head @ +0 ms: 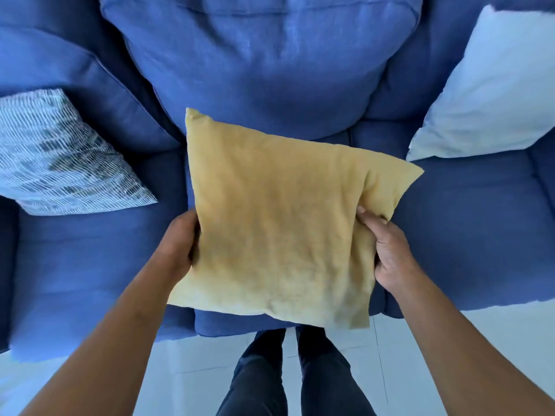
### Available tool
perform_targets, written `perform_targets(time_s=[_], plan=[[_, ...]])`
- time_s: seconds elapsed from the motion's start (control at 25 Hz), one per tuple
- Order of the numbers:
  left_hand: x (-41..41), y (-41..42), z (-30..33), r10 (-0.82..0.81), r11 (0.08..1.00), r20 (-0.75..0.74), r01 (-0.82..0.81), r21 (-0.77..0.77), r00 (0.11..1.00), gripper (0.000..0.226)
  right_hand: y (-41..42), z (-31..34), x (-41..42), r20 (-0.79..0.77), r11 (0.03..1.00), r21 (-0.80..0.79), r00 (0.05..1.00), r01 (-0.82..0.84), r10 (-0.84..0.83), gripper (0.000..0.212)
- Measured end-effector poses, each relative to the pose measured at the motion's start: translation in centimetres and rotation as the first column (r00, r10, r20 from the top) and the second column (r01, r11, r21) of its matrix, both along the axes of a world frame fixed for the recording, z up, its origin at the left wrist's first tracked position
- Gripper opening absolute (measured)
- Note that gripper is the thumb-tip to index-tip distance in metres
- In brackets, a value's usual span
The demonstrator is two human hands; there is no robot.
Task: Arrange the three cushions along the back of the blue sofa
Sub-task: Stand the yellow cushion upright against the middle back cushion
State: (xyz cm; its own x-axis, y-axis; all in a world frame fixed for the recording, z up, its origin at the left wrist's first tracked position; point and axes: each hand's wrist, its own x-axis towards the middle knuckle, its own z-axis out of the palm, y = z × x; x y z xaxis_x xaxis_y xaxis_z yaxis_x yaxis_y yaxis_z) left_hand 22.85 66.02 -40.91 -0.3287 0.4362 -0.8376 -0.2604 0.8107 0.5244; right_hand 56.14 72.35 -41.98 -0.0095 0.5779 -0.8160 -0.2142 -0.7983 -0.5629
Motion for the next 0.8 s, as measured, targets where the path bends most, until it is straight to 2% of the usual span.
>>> perform_targets(time_s=[0.16,0.28,0.4,0.48,0.64,0.8], plan=[[-1.8,1.2,3.2,0.092,0.973,-0.023,-0.085,0.215,0.996,0.032,4.9,4.4,-1.8,0.03,0.966,0.219,0.99,-0.14,0.136,0.03],[-2.6,3.4,4.2,0.14,0.923,-0.04,-0.116,0.367,0.989,0.046,9.5,6.7,-3.2,0.129,0.908,0.355,0.974,-0.222,0.188,0.034],[-2.9,5.1,3.1,0.173,0.913,-0.121,-0.113,0.391,0.978,0.042,13.1,6.3,-4.3,0.193,0.875,0.426,0.968,-0.23,0.161,0.041],[-3.0,6.4,1.4,0.15,0.941,-0.145,-0.096,0.324,0.978,0.043,14.7,4.6,-4.9,0.23,0.883,0.41,0.962,-0.23,0.144,0.044],[-2.9,9.1,-1.6,0.077,0.989,-0.111,-0.062,0.135,0.991,0.045,15.0,0.2,-5.9,0.311,0.93,0.232,0.928,-0.286,0.207,0.04],[-2.4,10.8,-1.7,0.133,0.976,-0.102,-0.113,0.184,0.986,0.038,15.4,-0.9,-6.2,0.236,0.974,0.157,0.964,-0.161,0.121,0.039]])
